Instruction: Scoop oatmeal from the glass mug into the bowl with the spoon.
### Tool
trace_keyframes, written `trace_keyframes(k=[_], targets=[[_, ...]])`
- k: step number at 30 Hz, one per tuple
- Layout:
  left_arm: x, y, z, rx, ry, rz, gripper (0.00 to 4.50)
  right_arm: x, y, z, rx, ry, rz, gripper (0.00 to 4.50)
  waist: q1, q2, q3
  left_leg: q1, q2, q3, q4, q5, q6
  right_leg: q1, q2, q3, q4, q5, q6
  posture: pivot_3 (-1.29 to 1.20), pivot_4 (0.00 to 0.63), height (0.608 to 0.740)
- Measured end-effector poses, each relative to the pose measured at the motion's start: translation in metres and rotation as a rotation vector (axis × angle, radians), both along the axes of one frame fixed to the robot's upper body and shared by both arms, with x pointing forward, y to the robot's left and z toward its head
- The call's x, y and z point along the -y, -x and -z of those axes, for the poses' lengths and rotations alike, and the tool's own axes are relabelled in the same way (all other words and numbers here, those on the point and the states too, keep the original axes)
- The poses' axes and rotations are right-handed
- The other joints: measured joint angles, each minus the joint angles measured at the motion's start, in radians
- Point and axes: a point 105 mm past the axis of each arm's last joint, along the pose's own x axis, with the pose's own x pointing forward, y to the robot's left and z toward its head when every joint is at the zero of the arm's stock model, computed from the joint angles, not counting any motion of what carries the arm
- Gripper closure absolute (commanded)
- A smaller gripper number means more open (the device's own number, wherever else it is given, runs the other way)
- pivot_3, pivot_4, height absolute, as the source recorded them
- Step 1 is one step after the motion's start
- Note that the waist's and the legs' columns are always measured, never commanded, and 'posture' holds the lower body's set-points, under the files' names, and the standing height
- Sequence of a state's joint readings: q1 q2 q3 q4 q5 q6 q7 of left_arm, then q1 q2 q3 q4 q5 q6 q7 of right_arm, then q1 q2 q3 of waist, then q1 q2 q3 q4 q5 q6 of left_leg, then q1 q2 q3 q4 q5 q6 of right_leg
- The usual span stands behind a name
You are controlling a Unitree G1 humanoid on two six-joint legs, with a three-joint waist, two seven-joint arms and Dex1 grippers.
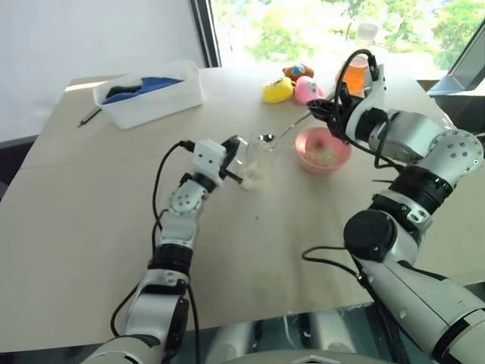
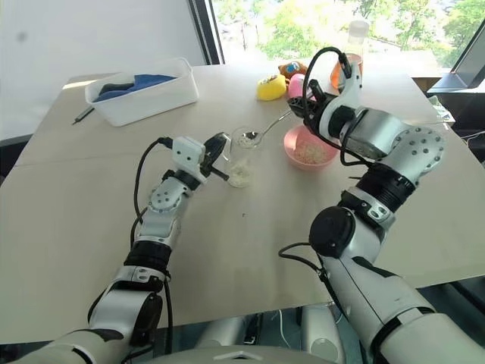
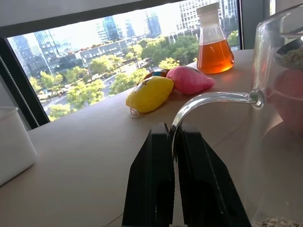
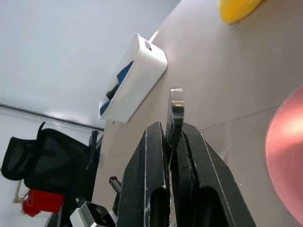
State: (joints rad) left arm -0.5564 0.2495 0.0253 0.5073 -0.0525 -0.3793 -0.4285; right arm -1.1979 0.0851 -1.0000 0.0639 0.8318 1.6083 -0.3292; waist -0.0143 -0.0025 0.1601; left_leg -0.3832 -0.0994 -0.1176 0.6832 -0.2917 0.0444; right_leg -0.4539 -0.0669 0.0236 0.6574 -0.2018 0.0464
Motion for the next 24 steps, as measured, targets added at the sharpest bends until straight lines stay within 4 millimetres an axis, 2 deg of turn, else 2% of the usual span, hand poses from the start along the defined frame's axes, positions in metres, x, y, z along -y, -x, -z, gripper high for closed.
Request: trace_keyframes(k=[6,11,24], targets=[[0.002,-0.002,0.0,0.01,0.001,-0.003,4.45,0.007,-0.001,0.004,-0.042,-0.055,0.04,4.5,-0.001,0.0,0.0,-0.001,0.0,0.0,0.0,0.0,0.0,-0.001,0.0,0.0,0.0,0.0,0.0,0.0,0.15,0.74],[-0.001,-0.003,0.001,0.011,0.009,-0.019,4.45,0.013,-0.001,-0.005,-0.028,-0.086,0.058,4.5,-0.003,0.0,0.0,0.0,0.0,0.001,0.0,0.0,0.0,-0.001,0.0,0.001,0.001,0.0,0.0,0.0,0.15,0.74],[0.0,-0.008,0.0,0.008,0.013,-0.019,4.45,0.017,0.002,-0.004,-0.052,-0.157,0.065,4.5,-0.003,0.0,0.0,0.0,0.0,0.001,0.0,0.0,0.0,-0.001,0.0,0.001,0.001,0.0,0.0,0.0,0.15,0.74]])
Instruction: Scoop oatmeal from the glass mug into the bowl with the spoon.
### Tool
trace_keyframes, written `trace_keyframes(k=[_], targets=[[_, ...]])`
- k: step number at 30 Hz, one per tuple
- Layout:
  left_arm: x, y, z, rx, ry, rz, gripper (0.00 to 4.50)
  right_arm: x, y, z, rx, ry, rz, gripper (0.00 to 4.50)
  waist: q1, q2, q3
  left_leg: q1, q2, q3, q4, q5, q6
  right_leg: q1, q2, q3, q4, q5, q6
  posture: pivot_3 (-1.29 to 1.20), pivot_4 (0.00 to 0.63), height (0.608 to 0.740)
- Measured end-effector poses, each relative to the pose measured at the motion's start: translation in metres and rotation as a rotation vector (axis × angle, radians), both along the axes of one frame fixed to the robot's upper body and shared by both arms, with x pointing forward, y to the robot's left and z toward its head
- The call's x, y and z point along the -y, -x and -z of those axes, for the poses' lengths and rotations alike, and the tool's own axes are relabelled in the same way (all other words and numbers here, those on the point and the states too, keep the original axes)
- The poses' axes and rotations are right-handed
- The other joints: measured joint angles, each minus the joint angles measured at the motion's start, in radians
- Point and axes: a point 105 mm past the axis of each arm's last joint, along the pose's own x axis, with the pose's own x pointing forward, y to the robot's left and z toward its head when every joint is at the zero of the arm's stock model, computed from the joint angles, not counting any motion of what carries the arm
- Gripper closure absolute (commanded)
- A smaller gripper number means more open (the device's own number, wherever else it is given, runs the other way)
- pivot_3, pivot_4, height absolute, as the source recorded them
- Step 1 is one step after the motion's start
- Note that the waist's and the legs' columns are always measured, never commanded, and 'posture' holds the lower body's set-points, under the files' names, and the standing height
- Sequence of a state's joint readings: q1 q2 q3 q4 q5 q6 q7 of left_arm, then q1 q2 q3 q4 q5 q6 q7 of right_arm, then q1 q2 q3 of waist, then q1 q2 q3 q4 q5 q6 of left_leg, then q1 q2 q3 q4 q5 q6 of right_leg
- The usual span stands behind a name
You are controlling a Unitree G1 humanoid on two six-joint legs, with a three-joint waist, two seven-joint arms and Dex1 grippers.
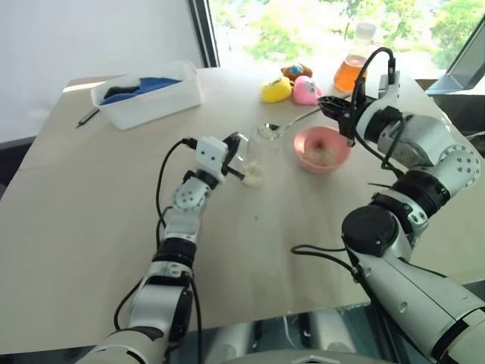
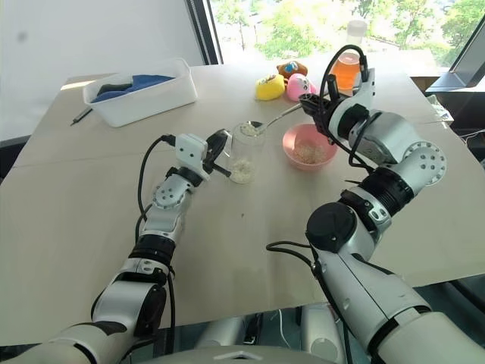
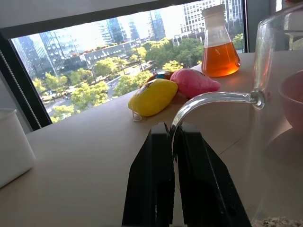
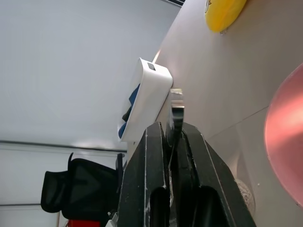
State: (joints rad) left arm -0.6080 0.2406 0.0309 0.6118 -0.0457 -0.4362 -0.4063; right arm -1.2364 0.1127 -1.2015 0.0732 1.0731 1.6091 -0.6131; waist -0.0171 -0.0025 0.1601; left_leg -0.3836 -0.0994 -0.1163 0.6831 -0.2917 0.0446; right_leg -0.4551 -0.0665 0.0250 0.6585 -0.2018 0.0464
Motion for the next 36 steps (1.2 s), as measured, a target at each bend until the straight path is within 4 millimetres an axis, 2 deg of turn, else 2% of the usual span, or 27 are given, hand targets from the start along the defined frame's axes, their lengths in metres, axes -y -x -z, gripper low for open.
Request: trace_keyframes(k=[7,18,21,26,29,33,36], targets=[[-0.004,0.0,0.002,0.002,0.004,0.003,4.45,0.012,0.002,-0.006,0.017,-0.027,0.049,4.5,-0.001,0.0,0.0,0.0,0.0,0.0,0.0,0.0,0.0,0.0,0.0,0.0,0.0,0.0,0.0,0.0,0.15,0.74],[-0.01,0.001,0.002,0.003,-0.003,-0.007,4.45,0.076,-0.007,0.003,-0.038,-0.044,0.245,4.5,-0.01,0.0,0.0,0.001,0.0,0.003,0.0,0.0,0.0,0.0,0.0,0.002,0.001,0.0,0.0,0.0,0.15,0.74],[-0.013,0.0,0.002,0.003,-0.003,-0.015,4.45,0.083,-0.01,0.008,-0.054,-0.034,0.257,4.5,-0.021,0.0,0.0,0.001,0.001,0.003,0.0,0.0,0.001,0.0,0.001,0.003,0.001,0.0,0.0,0.0,0.15,0.74],[-0.014,0.001,0.002,0.002,-0.001,-0.017,4.45,0.081,-0.016,0.021,-0.022,0.134,0.253,4.5,-0.021,0.0,0.0,0.001,0.001,0.004,0.0,0.0,0.001,0.0,0.001,0.003,0.001,0.0,0.0,0.0,0.15,0.74],[-0.015,0.002,0.003,0.003,-0.001,-0.021,4.45,0.078,-0.023,0.024,0.064,0.368,0.27,4.5,-0.022,0.0,0.0,0.002,0.001,0.005,0.0,0.0,0.001,0.0,0.002,0.002,0.001,0.0,0.0,0.0,0.15,0.74],[-0.016,0.004,0.003,0.007,-0.001,-0.026,4.45,0.068,-0.025,0.012,0.253,0.585,0.255,4.5,-0.023,0.0,0.0,0.002,0.002,0.005,0.0,0.0,0.001,0.0,0.002,0.001,0.001,0.0,0.0,0.0,0.15,0.74],[-0.016,0.005,0.003,0.01,-0.001,-0.027,4.45,0.05,-0.021,0.002,0.419,0.737,0.186,4.5,-0.023,0.0,0.0,0.002,0.002,0.005,0.0,0.0,0.001,0.0,0.002,0.001,0.0,0.0,0.0,0.0,0.15,0.74]])
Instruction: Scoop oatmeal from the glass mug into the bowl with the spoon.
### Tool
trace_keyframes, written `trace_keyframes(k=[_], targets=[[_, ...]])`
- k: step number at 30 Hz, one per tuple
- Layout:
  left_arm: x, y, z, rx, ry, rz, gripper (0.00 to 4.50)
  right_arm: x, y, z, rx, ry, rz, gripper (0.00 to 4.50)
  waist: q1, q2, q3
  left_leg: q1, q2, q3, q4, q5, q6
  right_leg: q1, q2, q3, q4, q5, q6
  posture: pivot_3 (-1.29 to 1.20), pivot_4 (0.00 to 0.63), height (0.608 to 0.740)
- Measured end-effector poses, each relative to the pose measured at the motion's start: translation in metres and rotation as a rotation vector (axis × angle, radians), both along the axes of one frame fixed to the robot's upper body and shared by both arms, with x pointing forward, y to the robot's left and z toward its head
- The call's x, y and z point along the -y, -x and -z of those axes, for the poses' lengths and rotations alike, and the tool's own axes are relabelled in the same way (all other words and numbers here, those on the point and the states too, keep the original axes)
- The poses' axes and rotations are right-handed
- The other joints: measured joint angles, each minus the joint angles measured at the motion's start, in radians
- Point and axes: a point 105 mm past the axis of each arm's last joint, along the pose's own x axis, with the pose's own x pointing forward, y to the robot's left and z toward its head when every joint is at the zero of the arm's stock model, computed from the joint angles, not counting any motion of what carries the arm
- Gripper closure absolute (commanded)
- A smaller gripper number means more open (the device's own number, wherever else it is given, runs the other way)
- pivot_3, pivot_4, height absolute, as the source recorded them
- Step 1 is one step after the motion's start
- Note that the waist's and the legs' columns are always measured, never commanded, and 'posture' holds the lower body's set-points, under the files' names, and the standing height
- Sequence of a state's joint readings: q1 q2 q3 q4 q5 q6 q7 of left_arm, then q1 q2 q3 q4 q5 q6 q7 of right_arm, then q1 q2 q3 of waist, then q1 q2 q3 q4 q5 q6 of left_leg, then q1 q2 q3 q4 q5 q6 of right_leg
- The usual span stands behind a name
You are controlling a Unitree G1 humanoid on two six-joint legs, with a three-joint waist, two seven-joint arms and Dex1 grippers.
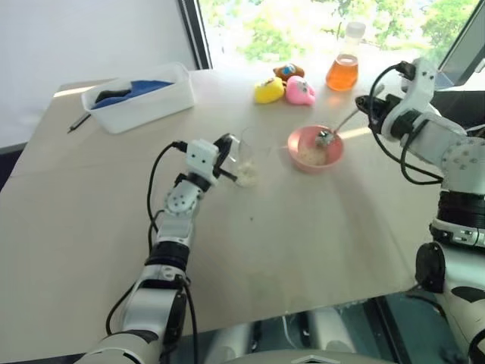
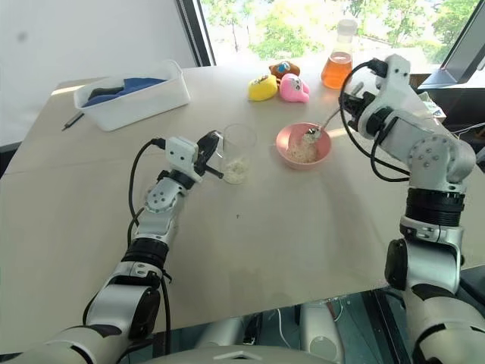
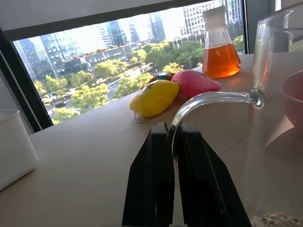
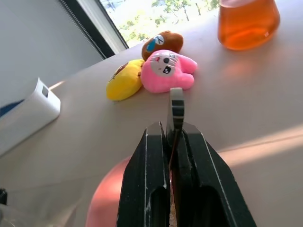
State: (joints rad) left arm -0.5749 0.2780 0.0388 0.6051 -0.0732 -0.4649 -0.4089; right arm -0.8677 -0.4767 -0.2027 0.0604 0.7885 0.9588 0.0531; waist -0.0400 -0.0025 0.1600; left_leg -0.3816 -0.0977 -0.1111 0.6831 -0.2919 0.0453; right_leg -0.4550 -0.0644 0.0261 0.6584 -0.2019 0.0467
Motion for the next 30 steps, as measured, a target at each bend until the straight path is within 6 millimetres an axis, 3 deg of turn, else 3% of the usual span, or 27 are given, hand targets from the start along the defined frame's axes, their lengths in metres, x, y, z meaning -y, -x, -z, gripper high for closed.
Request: trace_keyframes(k=[7,11,13,16,18,19,22,25,30], targets=[[0.0,0.001,0.001,0.001,0.001,-0.001,4.45,-0.048,0.025,-0.005,0.253,0.481,-0.246,4.5,0.003,0.0,0.0,0.0,0.0,-0.001,0.0,0.0,0.0,0.0,0.0,-0.001,-0.001,0.0,0.0,0.0,0.15,0.74],[0.001,0.002,0.001,0.003,0.003,-0.004,4.45,-0.052,0.029,0.004,0.307,0.603,-0.305,4.5,0.005,-0.001,0.0,0.0,0.0,-0.001,0.0,0.0,0.0,0.0,0.0,-0.001,-0.001,0.0,0.0,0.0,0.15,0.74],[0.0,0.002,0.001,0.003,0.004,-0.006,4.45,-0.051,0.026,0.008,0.278,0.547,-0.297,4.5,0.004,-0.001,0.0,0.0,0.0,-0.001,0.0,0.0,0.0,0.0,0.0,-0.001,-0.001,0.0,0.0,0.0,0.15,0.74],[0.001,0.004,0.001,0.006,0.006,-0.007,4.45,-0.042,0.015,0.002,0.2,0.304,-0.234,4.5,0.006,-0.001,0.0,0.0,0.0,-0.001,0.0,0.0,-0.001,0.0,0.0,0.001,-0.001,0.0,0.0,0.0,0.15,0.74],[0.001,0.005,0.002,-0.001,0.018,-0.003,4.45,-0.04,0.012,-0.012,0.184,0.161,-0.214,4.5,0.006,0.0,0.0,0.0,0.0,-0.002,0.0,0.0,-0.001,0.0,0.0,0.002,-0.001,0.0,0.0,0.0,0.15,0.74],[-0.001,0.006,0.003,-0.012,0.036,0.001,4.45,-0.047,0.014,-0.031,0.197,0.031,-0.24,4.5,0.005,0.0,0.0,0.0,0.0,-0.002,0.0,0.0,-0.001,0.0,0.0,0.002,-0.001,0.0,0.0,0.0,0.15,0.74],[0.001,0.008,0.003,-0.023,0.046,0.025,4.45,-0.066,0.026,-0.056,0.213,-0.119,-0.325,4.5,0.006,0.0,0.0,-0.001,0.0,-0.003,-0.001,0.0,-0.001,0.0,0.0,0.001,-0.002,0.0,0.0,0.0,0.15,0.74],[0.003,0.011,0.005,-0.031,0.047,0.034,4.45,-0.084,0.039,-0.06,0.191,-0.167,-0.416,4.5,0.01,0.0,0.0,-0.001,0.0,-0.004,0.0,0.0,-0.001,0.0,-0.001,0.001,-0.002,0.0,0.0,0.0,0.15,0.74],[0.002,0.011,0.006,-0.045,0.06,0.032,4.45,-0.091,0.05,-0.052,0.164,-0.146,-0.465,4.5,0.022,0.0,0.0,-0.001,-0.001,-0.004,0.0,0.0,0.0,0.0,-0.001,0.0,-0.002,0.0,0.0,0.0,0.15,0.74]])
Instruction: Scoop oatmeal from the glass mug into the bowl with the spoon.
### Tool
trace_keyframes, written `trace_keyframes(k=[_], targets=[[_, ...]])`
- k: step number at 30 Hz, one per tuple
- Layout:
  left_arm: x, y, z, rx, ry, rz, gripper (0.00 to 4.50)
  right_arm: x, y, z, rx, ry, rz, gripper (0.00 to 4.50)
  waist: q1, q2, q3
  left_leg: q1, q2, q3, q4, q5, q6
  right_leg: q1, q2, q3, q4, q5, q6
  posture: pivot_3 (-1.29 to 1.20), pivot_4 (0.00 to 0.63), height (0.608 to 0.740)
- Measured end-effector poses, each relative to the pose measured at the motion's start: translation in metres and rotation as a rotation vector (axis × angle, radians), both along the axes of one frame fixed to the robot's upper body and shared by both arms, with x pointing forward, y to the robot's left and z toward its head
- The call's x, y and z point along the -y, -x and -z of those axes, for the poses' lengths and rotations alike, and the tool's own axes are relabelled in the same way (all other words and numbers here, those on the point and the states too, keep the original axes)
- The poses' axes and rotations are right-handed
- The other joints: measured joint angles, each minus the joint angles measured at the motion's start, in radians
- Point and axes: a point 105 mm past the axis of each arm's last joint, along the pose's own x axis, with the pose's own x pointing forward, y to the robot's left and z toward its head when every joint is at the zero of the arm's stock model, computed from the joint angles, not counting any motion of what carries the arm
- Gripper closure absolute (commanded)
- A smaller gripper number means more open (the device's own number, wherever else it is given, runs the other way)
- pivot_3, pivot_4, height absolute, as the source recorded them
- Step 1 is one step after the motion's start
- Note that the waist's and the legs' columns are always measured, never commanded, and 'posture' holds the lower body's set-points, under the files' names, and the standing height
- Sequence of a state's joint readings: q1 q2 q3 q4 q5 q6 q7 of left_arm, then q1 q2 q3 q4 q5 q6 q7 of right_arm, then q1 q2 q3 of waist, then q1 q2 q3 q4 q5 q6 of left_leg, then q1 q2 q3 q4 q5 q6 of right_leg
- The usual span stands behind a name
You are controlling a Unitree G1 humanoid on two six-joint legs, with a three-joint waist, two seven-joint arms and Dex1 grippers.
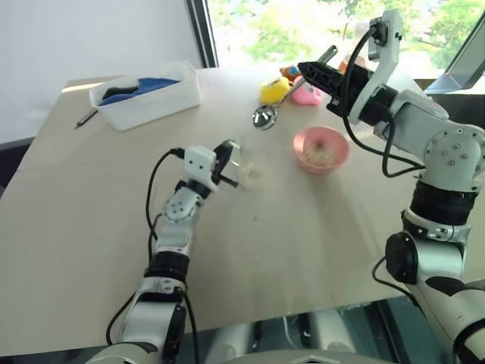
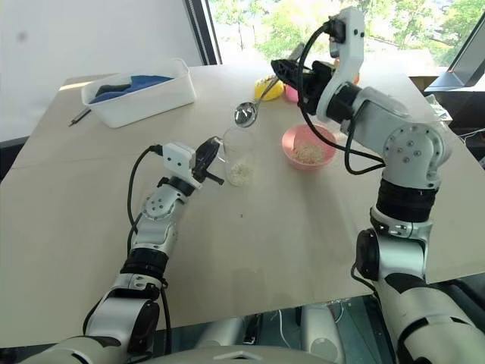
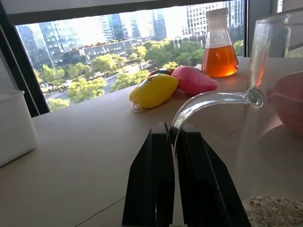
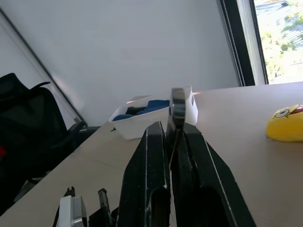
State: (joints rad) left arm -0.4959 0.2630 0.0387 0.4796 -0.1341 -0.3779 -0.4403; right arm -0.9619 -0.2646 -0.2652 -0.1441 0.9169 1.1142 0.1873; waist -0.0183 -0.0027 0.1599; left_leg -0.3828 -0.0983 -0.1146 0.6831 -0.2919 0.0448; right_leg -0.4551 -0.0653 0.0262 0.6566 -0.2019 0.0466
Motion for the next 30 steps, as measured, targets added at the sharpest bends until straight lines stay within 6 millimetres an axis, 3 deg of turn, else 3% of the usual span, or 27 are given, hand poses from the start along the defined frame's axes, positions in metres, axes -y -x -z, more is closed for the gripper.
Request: trace_keyframes(k=[7,14,15,16,18,23,30], targets=[[0.0,0.0,0.0,-0.002,0.001,-0.001,4.45,-0.012,0.004,0.023,-0.017,0.117,-0.034,4.5,0.0,0.0,0.0,0.0,0.0,0.0,0.0,0.0,0.0,0.0,0.0,-0.001,0.0,0.0,0.0,0.0,0.15,0.74],[0.001,0.001,0.001,0.0,0.003,0.002,4.45,-0.03,-0.005,0.046,-0.001,0.209,-0.017,4.5,0.002,0.0,0.0,0.0,0.0,0.0,0.0,0.0,0.0,0.0,0.0,-0.002,0.0,0.0,0.0,0.0,0.15,0.74],[0.001,0.001,0.0,0.0,0.003,0.002,4.5,-0.031,-0.006,0.046,0.006,0.21,-0.015,3.94,0.002,0.0,0.0,0.0,0.0,0.0,0.0,0.0,0.0,0.0,0.0,-0.003,0.0,0.0,0.0,0.0,0.15,0.74],[0.001,0.001,0.0,0.0,0.003,0.002,4.5,-0.031,-0.006,0.047,0.012,0.212,-0.016,3.75,0.002,0.0,0.0,0.0,0.0,0.0,0.0,0.0,0.0,0.0,0.0,-0.003,0.0,0.0,0.0,0.0,0.15,0.74],[0.001,0.001,0.0,0.001,0.0,0.0,4.5,-0.032,-0.008,0.048,0.015,0.209,-0.017,2.94,0.002,0.0,0.0,0.0,0.0,0.0,0.0,0.0,0.0,0.0,0.0,-0.003,0.0,0.0,0.0,0.0,0.15,0.74],[0.0,0.003,0.001,0.001,0.002,-0.007,4.5,-0.031,-0.009,0.047,0.018,0.204,-0.022,0.5,0.001,0.0,0.0,0.0,0.0,0.0,0.0,0.0,0.0,0.0,0.0,-0.003,0.0,0.0,0.0,0.0,0.15,0.74],[-0.001,0.004,0.002,-0.004,0.002,-0.009,4.5,-0.023,-0.016,0.031,0.034,0.14,0.018,0.5,0.001,0.0,0.0,0.0,0.0,0.0,0.0,0.0,0.0,0.0,0.0,-0.003,0.0,0.0,0.0,0.0,0.15,0.74]])
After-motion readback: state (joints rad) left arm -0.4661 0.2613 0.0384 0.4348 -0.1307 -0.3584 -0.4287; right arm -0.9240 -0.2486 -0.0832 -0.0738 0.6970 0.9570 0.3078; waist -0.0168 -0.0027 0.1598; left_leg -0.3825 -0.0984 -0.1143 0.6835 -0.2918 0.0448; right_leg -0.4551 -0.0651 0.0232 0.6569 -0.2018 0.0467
